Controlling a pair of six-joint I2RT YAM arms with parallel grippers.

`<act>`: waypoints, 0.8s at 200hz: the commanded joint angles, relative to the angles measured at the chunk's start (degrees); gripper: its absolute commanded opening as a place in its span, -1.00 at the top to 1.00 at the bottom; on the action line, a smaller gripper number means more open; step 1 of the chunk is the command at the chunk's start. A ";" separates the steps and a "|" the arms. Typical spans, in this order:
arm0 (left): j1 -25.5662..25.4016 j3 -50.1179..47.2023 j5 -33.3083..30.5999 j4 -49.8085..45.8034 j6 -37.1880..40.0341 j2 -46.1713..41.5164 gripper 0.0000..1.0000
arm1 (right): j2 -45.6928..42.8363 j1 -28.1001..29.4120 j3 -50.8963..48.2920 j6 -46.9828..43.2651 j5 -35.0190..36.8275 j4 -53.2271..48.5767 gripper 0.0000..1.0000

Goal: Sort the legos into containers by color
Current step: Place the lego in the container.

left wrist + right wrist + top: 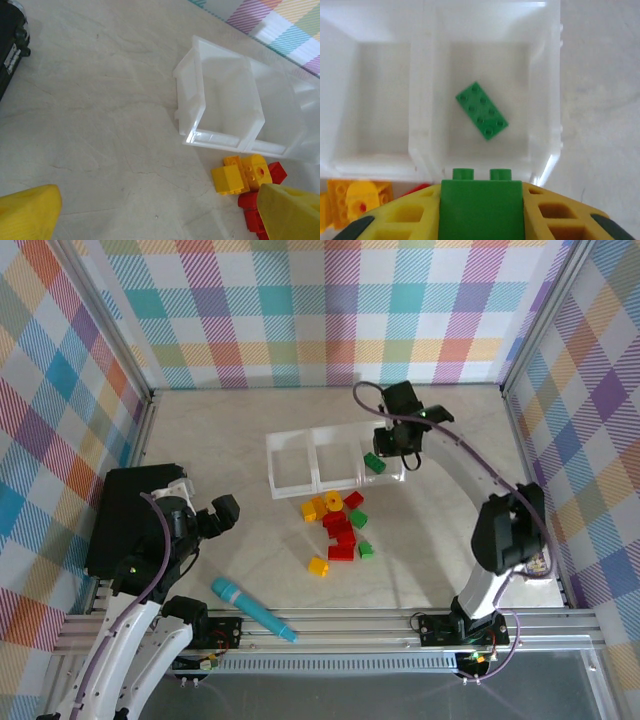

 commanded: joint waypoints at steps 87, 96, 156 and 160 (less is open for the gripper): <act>-0.44 1.37 1.73 -0.29 -0.09 0.83 -0.99 | 23.56 -4.76 23.46 -5.52 -7.32 -5.47 0.38; -0.44 1.25 1.64 -0.18 -0.20 1.02 -0.99 | 23.97 -4.77 23.37 -5.27 -6.91 -5.22 0.36; -0.42 1.05 1.86 0.79 0.05 2.51 -0.99 | 24.09 -4.76 22.45 -4.72 -6.25 -5.40 0.15; -0.42 1.06 1.95 0.88 0.10 2.65 -0.99 | 23.91 -4.76 22.43 -4.73 -6.21 -5.46 0.13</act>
